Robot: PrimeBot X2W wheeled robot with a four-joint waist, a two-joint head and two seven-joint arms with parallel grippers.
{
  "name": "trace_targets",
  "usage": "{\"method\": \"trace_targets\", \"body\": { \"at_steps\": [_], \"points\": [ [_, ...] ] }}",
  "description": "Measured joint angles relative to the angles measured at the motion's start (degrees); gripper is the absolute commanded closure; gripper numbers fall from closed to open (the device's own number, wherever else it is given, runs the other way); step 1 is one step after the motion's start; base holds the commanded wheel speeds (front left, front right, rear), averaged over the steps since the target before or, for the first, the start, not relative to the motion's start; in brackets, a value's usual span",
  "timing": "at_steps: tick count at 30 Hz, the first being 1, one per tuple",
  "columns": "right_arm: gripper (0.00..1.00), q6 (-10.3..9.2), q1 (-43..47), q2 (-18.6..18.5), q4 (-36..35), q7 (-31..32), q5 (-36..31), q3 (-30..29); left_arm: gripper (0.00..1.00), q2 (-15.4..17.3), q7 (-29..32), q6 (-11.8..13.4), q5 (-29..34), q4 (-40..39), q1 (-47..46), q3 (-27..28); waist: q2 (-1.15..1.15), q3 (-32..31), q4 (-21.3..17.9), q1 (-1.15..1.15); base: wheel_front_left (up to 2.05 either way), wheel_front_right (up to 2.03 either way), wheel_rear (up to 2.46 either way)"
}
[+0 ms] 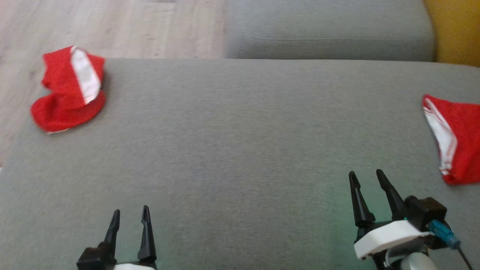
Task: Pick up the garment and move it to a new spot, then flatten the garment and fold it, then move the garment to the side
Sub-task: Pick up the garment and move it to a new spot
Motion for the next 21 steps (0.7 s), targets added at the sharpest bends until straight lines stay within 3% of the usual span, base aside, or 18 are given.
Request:
{"method": "trace_targets", "body": {
  "at_steps": [15,21],
  "points": [
    [0.0,0.0,0.16,0.02,0.9,-0.3,0.6,2.43,0.0,1.9,0.52,0.94,0.0,-1.37,-0.13,0.31,0.0,-0.09,17.69,0.0,0.0,0.0,0.0],
    [0.0,0.0,0.16,0.03,2.15,-0.51,0.96,3.65,0.0,2.57,1.0,1.24,-0.01,-2.32,0.31,0.37,0.0,-0.74,22.69,0.0,0.0,0.0,0.0]
  ]
}}
